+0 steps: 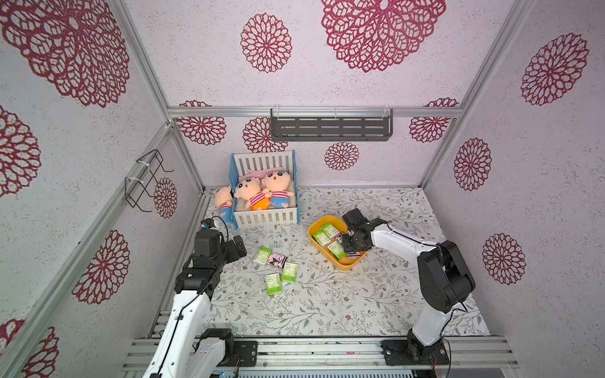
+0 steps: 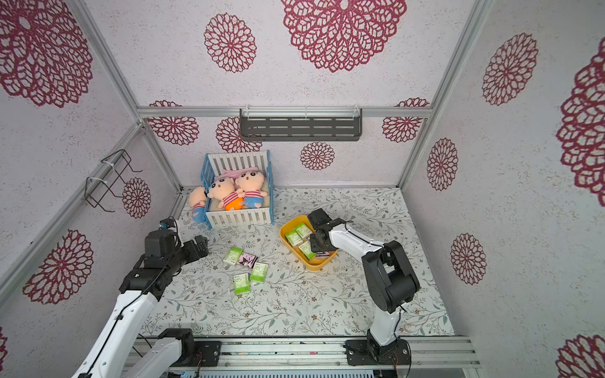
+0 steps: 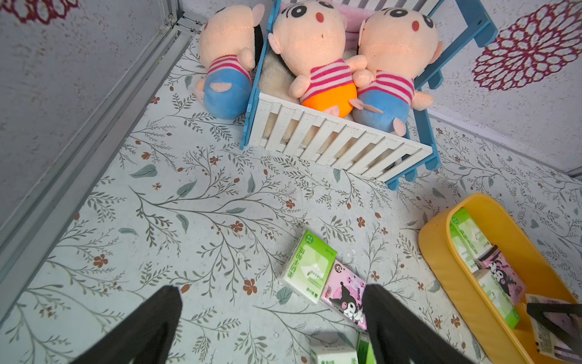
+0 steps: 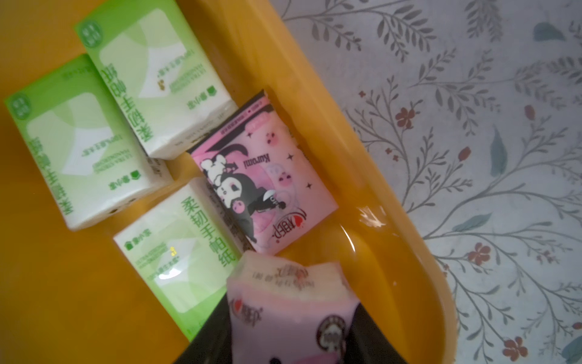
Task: Put the pocket tissues into the storage box
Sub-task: Place the pocket tissues in the storage box.
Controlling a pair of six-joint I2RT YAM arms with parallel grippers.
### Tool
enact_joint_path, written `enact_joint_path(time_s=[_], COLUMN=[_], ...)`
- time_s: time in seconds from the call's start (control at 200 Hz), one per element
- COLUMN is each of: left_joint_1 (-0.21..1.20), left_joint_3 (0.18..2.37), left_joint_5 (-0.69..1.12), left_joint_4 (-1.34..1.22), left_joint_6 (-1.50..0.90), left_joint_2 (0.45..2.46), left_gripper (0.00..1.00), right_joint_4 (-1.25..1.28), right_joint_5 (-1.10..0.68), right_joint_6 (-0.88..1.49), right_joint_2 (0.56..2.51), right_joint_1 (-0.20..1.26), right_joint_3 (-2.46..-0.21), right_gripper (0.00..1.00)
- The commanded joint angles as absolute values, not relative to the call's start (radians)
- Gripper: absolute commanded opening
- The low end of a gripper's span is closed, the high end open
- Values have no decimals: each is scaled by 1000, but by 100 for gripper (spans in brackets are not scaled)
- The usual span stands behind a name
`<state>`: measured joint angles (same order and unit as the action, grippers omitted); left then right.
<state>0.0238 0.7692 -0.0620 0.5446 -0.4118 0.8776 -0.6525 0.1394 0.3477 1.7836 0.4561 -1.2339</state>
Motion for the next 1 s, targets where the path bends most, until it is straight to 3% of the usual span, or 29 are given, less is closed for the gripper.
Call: enact_joint_path(time_s=[0.0, 0.33, 0.826, 0.996], left_joint_1=[33, 34, 34, 34], left_joint_3=[773, 773, 773, 773], left_joint_5=[-64, -65, -62, -61], left_joint_4=[543, 543, 543, 541], left_joint_6=[-400, -400, -402, -402], left_joint_2=[873, 874, 881, 882], left_gripper=[97, 97, 97, 97], right_joint_4=[-620, -620, -657, -626], right_joint_5=[169, 169, 166, 84], right_joint_6=[338, 353, 313, 288], right_joint_2=[1744, 1741, 1669, 1664], right_joint_1=[445, 443, 444, 457], right_joint_3=[-1235, -1222, -1312, -1290], right_gripper=[48, 63, 64, 63])
